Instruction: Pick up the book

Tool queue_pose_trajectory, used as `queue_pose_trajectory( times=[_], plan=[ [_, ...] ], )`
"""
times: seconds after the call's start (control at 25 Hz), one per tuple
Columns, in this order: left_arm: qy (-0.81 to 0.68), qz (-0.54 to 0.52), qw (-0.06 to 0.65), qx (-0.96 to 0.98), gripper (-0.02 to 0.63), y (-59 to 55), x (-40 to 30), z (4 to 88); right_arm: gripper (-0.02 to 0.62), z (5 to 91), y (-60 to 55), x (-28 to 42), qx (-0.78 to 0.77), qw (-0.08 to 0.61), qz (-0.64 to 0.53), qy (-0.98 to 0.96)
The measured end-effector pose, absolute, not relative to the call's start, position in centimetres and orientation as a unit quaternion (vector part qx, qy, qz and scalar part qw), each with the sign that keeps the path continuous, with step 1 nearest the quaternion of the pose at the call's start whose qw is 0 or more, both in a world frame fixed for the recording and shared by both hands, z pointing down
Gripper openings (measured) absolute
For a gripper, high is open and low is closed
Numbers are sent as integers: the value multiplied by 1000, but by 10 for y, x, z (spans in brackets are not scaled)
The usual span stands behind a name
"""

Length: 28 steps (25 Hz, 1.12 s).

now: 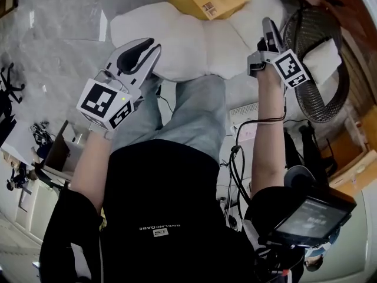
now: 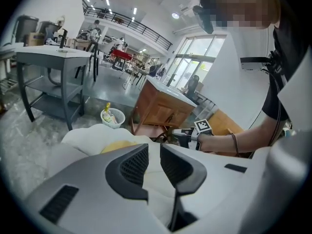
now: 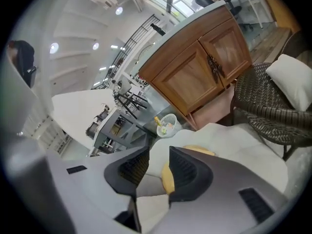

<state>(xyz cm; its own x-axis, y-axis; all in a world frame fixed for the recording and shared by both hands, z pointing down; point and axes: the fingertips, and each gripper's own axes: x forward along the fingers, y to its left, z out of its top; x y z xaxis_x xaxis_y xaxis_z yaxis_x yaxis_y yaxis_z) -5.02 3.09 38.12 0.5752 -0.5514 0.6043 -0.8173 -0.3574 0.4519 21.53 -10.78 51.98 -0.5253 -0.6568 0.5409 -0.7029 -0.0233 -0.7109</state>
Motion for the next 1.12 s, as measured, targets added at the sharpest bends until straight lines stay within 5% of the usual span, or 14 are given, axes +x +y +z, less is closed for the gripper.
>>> queue_pose_trajectory(
  times=[1.12],
  plan=[
    [-434,181,479,741,84,52,-54,579,222,740,-145,214,458,89,579,-668]
  ],
)
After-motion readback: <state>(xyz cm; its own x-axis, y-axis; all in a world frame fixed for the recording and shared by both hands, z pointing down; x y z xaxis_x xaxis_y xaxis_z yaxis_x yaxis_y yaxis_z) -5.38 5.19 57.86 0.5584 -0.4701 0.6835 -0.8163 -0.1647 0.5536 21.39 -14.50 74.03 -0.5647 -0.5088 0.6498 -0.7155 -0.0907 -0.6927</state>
